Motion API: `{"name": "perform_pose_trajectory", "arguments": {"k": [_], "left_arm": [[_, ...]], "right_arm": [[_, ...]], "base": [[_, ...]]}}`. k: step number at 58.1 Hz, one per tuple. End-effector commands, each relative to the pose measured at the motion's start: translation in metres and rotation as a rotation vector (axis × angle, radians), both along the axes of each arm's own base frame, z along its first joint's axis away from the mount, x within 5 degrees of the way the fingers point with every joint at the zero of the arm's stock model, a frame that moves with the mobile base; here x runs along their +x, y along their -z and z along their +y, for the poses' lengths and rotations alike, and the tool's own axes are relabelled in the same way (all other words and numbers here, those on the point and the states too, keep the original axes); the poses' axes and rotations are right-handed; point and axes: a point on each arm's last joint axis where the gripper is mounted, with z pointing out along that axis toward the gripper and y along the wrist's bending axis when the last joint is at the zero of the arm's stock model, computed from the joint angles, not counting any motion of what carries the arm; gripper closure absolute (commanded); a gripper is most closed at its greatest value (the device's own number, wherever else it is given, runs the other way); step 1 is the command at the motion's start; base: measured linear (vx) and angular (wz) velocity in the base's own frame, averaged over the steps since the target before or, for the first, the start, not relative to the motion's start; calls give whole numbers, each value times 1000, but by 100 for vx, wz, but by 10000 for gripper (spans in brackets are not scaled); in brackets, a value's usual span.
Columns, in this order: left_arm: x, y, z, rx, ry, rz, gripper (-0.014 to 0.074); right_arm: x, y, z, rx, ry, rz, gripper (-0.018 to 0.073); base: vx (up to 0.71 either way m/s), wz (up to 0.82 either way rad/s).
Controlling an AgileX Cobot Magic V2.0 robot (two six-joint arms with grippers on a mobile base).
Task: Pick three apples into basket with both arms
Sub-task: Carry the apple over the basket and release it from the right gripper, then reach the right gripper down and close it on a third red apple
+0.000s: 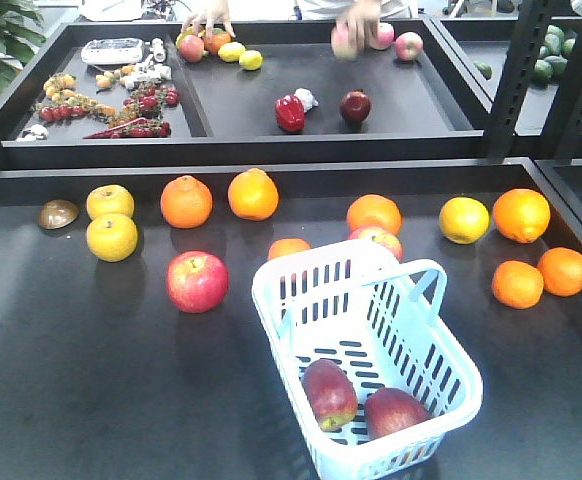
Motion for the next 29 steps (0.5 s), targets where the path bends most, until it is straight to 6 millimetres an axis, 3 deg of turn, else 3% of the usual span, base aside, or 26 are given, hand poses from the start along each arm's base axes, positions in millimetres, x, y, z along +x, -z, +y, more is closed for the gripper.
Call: {"name": "perform_pose_trajectory", "arguments": {"k": [1, 9, 22, 29], "left_arm": [[4, -9, -2, -45, -30, -13, 603], [4, -9, -2, -45, -29, -13, 603], [3, -9, -2, -45, -27, -11, 603], [3, -9, -2, -45, -27, -11, 603]], "right_arm": [[-12, 2, -38, -35, 117, -11, 546], [-20, 19, -67, 75, 222, -32, 420], [-14, 50, -92, 165, 299, 111, -7], [-9, 69, -103, 127, 343, 230, -169]], "base": [[0, 0], [0, 0], [0, 0], [0, 0]]}}
